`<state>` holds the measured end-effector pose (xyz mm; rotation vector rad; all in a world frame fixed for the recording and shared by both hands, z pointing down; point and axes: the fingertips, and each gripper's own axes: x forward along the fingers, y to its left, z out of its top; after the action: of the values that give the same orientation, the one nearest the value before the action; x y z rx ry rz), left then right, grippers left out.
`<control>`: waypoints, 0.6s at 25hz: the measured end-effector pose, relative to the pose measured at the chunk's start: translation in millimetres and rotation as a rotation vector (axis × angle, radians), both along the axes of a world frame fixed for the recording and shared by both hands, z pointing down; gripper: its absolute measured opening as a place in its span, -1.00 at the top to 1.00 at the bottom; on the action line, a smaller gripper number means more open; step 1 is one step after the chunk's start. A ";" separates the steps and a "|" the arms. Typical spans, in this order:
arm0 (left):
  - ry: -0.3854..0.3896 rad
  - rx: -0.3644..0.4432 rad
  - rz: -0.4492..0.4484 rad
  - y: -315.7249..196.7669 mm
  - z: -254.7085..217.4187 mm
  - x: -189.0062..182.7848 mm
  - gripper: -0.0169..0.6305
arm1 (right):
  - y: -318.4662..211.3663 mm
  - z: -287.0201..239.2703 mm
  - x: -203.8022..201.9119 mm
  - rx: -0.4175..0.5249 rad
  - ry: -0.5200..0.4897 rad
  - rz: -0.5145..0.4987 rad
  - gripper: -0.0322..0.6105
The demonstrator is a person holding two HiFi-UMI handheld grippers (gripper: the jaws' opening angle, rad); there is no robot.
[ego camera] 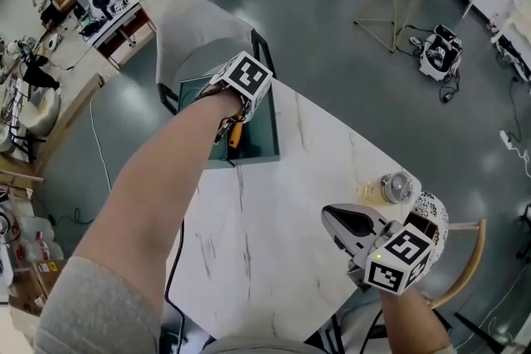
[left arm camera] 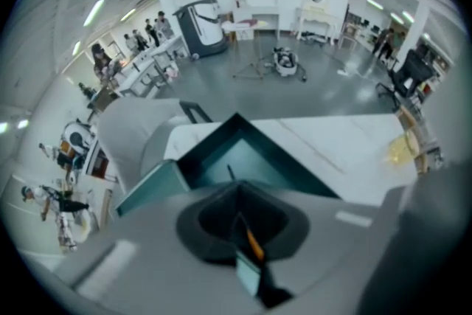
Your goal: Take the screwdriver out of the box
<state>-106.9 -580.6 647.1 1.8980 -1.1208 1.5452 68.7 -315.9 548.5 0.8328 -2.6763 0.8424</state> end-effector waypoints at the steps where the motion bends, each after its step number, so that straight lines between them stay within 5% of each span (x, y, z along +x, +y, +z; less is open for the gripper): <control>1: 0.016 0.000 -0.007 -0.2 -1.3 0.9 0.94 | 0.6 -1.6 -0.5 0.003 0.002 -0.002 0.88; 5: 0.070 -0.084 -0.073 11.5 4.3 4.3 0.93 | 2.4 -7.0 1.6 0.009 0.002 0.002 0.88; 8: 0.046 -0.189 -0.085 30.7 20.5 3.2 0.93 | 6.6 -6.4 1.1 0.010 0.000 0.004 0.88; 12: 0.006 -0.218 -0.086 39.7 34.4 -0.6 0.91 | 11.4 -4.2 -1.1 0.006 -0.004 0.002 0.88; 15: -0.046 -0.229 -0.086 43.2 40.1 -5.0 0.63 | 13.5 -5.7 2.1 0.006 -0.003 0.005 0.88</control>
<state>-111.9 -537.3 687.2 1.6499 -0.9844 1.6021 70.8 -302.4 542.8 0.8404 -2.6814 0.8378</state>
